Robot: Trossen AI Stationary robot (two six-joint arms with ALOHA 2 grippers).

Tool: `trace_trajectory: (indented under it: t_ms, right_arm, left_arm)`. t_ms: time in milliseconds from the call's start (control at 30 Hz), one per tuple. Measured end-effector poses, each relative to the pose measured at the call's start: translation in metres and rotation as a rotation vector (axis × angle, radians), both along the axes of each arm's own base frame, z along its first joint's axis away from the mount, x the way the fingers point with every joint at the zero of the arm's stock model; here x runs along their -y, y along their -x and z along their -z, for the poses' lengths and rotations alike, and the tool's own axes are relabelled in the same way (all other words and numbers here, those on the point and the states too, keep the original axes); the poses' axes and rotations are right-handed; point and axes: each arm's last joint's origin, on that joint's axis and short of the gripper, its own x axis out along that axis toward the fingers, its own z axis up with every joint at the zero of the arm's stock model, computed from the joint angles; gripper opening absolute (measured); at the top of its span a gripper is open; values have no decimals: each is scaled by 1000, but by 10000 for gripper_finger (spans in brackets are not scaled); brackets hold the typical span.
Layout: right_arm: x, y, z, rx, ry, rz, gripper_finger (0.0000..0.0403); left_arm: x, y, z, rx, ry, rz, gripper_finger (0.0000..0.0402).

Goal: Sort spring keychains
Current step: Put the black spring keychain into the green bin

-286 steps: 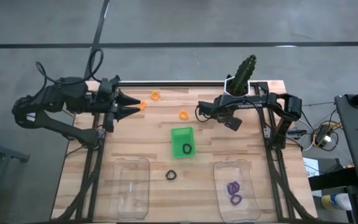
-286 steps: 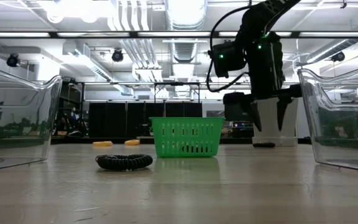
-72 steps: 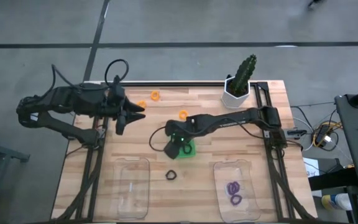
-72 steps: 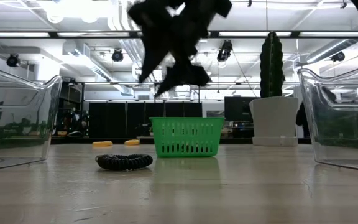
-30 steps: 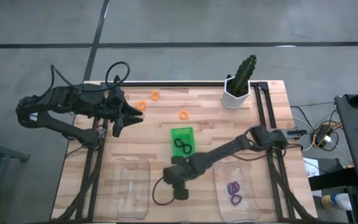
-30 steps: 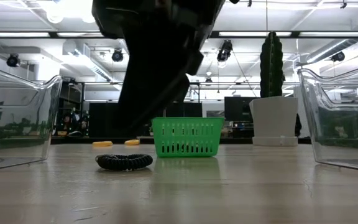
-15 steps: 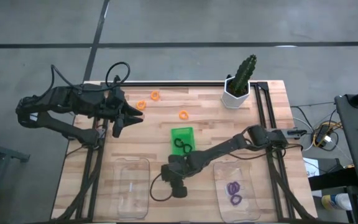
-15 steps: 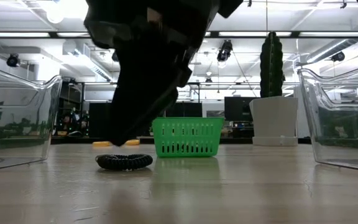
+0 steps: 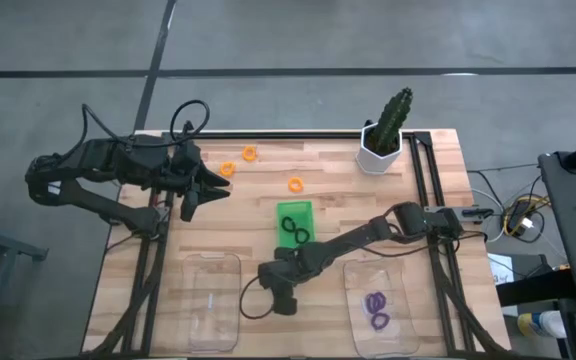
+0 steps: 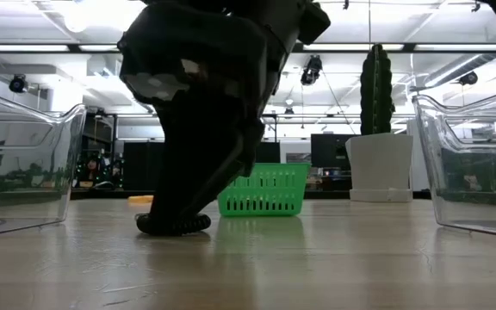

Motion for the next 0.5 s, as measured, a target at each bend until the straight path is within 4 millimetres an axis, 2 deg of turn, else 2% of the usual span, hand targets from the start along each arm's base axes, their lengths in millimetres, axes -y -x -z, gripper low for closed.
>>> trace_trajectory:
  t_ms: [200, 333, 433, 500]
  right_arm:
    - [1, 1, -1, -30, -35, 53, 26]
    - [-1, 1, -9, -51, -67, 89, 16]
    - [-5, -6, -27, -14, -89, 88, 13]
    - [-6, -12, -46, 25, -102, 88, 12]
  left_arm:
    - [0, 0, 0, 0, 0, -1, 145]
    - [0, 0, 0, 0, -1, -4, 145]
    - [0, 0, 0, 0, -1, -4, 145]
    - [0, 0, 0, 0, -1, -4, 145]
